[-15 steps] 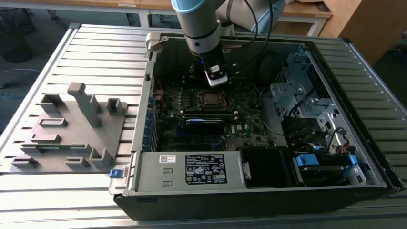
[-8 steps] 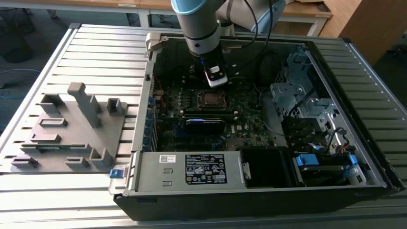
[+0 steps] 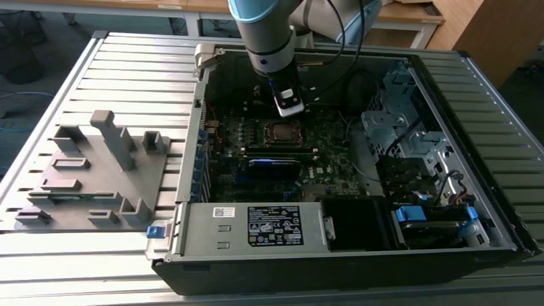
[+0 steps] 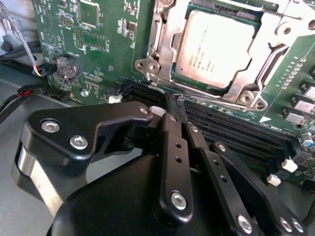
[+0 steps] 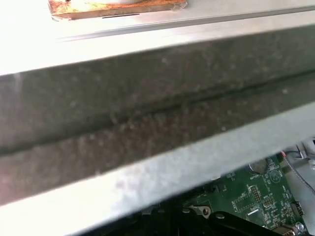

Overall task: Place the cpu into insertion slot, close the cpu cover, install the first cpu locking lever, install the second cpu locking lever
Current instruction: 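Install the first cpu locking lever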

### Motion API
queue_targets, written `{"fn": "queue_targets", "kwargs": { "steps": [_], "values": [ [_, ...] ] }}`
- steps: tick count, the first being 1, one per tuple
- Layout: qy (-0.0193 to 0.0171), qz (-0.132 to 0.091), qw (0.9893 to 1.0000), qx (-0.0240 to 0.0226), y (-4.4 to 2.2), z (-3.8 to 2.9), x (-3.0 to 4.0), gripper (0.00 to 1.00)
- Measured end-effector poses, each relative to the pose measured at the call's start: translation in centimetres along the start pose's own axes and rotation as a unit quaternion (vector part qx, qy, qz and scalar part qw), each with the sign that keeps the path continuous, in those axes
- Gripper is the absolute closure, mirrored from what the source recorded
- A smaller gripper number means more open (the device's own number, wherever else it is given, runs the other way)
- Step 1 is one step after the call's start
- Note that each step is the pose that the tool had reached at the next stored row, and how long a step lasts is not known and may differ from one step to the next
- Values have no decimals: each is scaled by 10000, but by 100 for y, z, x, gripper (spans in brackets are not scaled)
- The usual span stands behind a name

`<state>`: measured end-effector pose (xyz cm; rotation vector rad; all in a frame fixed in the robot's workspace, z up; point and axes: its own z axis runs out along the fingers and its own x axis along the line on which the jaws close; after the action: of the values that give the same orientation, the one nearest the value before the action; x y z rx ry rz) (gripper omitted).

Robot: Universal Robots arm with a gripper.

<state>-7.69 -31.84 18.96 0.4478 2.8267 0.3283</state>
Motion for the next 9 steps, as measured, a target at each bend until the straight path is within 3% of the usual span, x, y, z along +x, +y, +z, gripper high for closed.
{"fn": "queue_targets", "kwargs": {
  "steps": [9],
  "values": [
    [0,0,10000,0,-20,-2,-16,90]
  ]
}}
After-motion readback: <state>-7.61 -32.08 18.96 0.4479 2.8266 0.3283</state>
